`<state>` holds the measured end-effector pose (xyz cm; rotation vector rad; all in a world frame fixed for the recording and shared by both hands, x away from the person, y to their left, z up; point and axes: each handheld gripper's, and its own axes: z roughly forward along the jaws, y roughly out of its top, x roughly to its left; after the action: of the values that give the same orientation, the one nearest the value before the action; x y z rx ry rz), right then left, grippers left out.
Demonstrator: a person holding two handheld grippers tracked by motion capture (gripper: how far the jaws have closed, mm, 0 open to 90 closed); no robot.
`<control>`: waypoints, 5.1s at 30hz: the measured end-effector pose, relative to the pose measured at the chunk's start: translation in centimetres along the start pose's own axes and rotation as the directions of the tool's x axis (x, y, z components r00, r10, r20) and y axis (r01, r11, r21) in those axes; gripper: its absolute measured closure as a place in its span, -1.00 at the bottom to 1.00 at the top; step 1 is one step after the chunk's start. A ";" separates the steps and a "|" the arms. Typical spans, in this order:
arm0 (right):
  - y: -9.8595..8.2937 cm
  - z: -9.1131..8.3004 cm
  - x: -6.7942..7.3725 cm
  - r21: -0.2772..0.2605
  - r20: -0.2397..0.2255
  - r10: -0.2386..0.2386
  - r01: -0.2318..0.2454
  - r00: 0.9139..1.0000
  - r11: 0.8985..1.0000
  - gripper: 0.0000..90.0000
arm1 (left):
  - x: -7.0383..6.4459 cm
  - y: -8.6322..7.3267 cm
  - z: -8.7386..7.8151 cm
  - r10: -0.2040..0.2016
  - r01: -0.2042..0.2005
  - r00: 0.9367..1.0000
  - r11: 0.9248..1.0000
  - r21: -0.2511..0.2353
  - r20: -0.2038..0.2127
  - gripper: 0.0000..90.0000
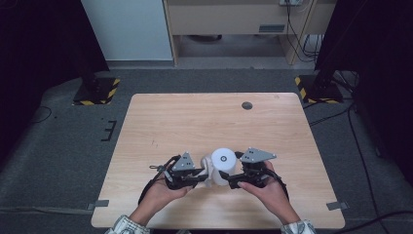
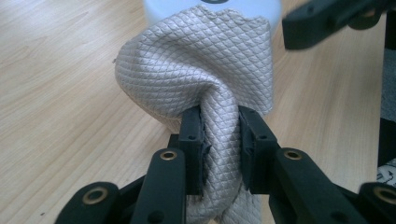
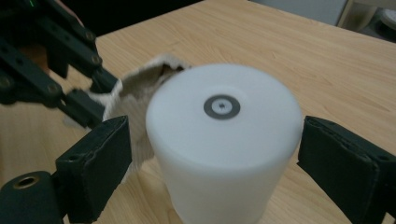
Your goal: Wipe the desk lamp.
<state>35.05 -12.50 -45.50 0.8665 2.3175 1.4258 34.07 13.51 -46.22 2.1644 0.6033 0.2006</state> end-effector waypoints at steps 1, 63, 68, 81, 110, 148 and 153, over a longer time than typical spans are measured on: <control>0.2 -0.1 0.0 -0.001 -0.003 0.000 0.000 1.000 1.000 -0.77 | -0.2 -0.2 0.3 -0.003 0.003 1.000 1.000 0.001 0.001 0.62; 2.5 1.5 -1.7 0.029 0.021 0.061 -0.061 0.998 0.998 -0.43 | -2.0 0.5 2.5 -0.020 0.019 1.000 0.999 -0.040 -0.023 0.62; 2.6 1.9 -2.4 0.014 0.054 0.078 -0.079 0.995 0.997 -0.43 | -1.4 1.0 3.3 -0.027 0.024 0.998 0.999 -0.045 -0.061 0.62; 2.8 2.2 -2.9 0.014 0.061 0.074 -0.075 0.995 0.997 -0.43 | -2.8 2.4 3.4 -0.016 0.015 1.000 0.996 -0.089 -0.009 0.61; 2.3 0.5 -3.8 0.058 0.017 0.102 -0.103 0.995 0.993 -0.44 | -2.7 2.5 4.2 -0.005 0.003 1.000 0.998 -0.064 -0.019 0.61; 2.2 0.5 -3.8 0.045 0.012 0.097 -0.097 0.995 0.994 -0.44 | 1.4 0.7 4.9 -0.037 0.043 0.996 0.997 0.068 -0.082 0.60; 2.2 0.6 -3.7 0.045 0.003 0.094 -0.094 0.996 0.995 -0.44 | 1.5 -0.1 5.5 -0.045 0.052 0.996 0.995 0.089 -0.082 0.60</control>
<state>39.01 -13.63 -44.12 1.0011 2.3455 1.4146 37.22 10.41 -49.84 2.2353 0.7222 0.2382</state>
